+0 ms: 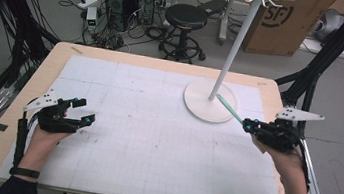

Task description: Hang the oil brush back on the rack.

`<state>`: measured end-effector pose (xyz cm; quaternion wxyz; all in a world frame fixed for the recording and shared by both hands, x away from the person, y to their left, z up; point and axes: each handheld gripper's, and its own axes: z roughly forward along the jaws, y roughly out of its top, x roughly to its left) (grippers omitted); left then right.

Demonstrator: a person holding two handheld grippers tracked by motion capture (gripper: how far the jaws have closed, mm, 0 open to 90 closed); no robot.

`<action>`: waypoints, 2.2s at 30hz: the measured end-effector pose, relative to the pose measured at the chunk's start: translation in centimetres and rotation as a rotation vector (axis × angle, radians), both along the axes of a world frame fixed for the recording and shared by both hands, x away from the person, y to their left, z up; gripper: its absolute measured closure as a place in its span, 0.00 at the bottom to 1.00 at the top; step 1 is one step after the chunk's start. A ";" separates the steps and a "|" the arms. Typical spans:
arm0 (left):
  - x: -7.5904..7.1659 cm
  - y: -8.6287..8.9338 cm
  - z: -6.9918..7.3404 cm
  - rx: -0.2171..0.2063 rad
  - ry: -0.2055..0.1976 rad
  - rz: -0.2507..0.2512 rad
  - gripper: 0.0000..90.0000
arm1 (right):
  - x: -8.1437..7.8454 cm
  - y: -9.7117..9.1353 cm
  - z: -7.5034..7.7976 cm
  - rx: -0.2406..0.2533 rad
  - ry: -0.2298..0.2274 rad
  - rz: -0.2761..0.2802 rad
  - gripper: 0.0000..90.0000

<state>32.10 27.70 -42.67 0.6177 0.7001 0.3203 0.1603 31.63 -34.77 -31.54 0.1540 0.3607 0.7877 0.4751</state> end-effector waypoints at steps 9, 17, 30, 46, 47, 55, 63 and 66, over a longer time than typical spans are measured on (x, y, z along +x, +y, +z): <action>0.3 -0.1 -0.3 -0.001 0.018 -0.007 0.24 | 0.7 -1.4 5.6 0.010 -0.050 -0.074 0.92; 0.3 -0.4 -0.4 0.010 0.028 -0.015 0.24 | 1.1 -1.9 9.5 0.005 -0.074 -0.127 0.92; 0.2 -0.4 -0.4 0.004 0.033 -0.019 0.24 | 1.1 -1.9 15.1 0.003 -0.121 -0.181 0.92; 0.2 -0.5 -0.4 0.006 0.039 -0.024 0.24 | 1.1 -1.0 19.3 0.009 -0.166 -0.207 0.92; 0.2 -0.5 -0.4 0.007 0.041 -0.027 0.24 | 1.1 -1.0 19.5 0.012 -0.170 -0.209 0.92; 0.2 -0.5 -0.4 0.009 0.038 -0.029 0.24 | 1.0 -0.5 20.3 0.018 -0.183 -0.209 0.92; 0.2 -0.6 -0.5 0.006 0.043 -0.034 0.24 | 1.3 -0.1 20.6 0.023 -0.192 -0.216 0.92; 0.2 -0.5 -0.4 0.007 0.038 -0.035 0.24 | 1.4 0.1 20.7 0.011 -0.192 -0.213 0.92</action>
